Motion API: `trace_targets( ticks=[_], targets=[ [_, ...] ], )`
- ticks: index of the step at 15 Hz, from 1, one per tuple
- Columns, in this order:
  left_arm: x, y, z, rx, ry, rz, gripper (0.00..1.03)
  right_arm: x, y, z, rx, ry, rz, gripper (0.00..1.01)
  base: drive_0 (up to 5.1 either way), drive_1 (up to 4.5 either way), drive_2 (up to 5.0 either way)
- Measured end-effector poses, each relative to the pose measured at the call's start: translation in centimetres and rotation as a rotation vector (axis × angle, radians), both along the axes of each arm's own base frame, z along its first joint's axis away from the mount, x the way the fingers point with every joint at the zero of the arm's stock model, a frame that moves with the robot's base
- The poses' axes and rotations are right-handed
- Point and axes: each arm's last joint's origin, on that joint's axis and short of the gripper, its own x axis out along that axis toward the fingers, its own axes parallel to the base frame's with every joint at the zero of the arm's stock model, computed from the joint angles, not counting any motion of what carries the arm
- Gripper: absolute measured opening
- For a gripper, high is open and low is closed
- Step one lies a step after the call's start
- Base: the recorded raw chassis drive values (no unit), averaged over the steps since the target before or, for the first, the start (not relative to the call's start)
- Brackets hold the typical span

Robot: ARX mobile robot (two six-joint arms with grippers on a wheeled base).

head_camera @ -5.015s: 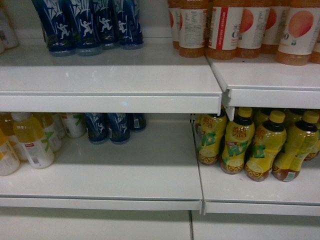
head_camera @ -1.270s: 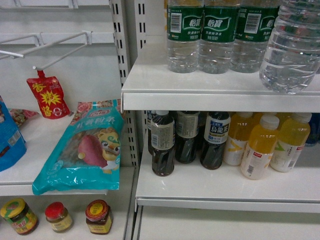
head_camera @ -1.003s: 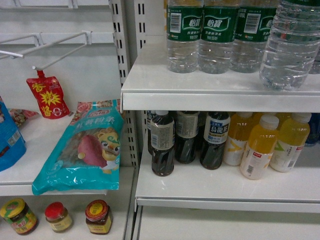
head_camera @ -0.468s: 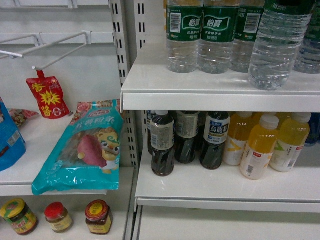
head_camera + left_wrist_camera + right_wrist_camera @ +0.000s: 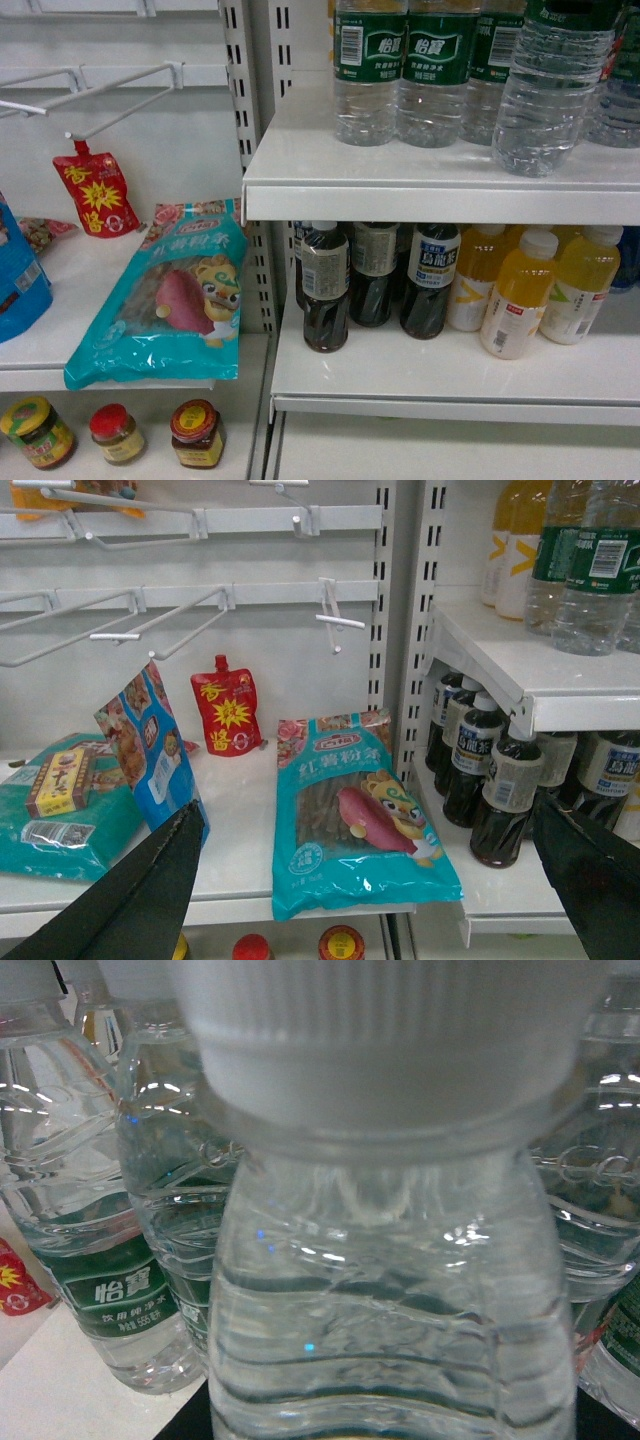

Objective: Move water from second to third shelf

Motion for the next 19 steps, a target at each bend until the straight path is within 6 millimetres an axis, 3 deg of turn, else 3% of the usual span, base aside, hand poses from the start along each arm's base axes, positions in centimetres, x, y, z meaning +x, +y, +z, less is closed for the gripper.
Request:
trace_targets(
  ticks=[4, 5, 6, 9, 19],
  targets=[
    [0.0, 0.0, 0.0, 0.0, 0.0, 0.0, 0.98, 0.1, -0.2, 0.0, 0.008, -0.004, 0.002, 0.42, 0.0, 0.0, 0.0],
    [0.0, 0.0, 0.0, 0.0, 0.0, 0.0, 0.98, 0.1, -0.2, 0.0, 0.009, -0.002, 0.005, 0.49, 0.0, 0.0, 0.0],
    [0.0, 0.0, 0.0, 0.0, 0.0, 0.0, 0.98, 0.1, -0.2, -0.1, 0.009, 0.001, 0.011, 0.67, 0.0, 0.0, 0.0],
    [0.0, 0.0, 0.0, 0.0, 0.0, 0.0, 0.98, 0.1, -0.2, -0.1, 0.009, -0.009, 0.015, 0.98, 0.0, 0.0, 0.0],
    [0.0, 0.0, 0.0, 0.0, 0.0, 0.0, 0.98, -2.3, -0.6, 0.8, -0.032, -0.004, 0.037, 0.98, 0.0, 0.0, 0.0]
  ],
)
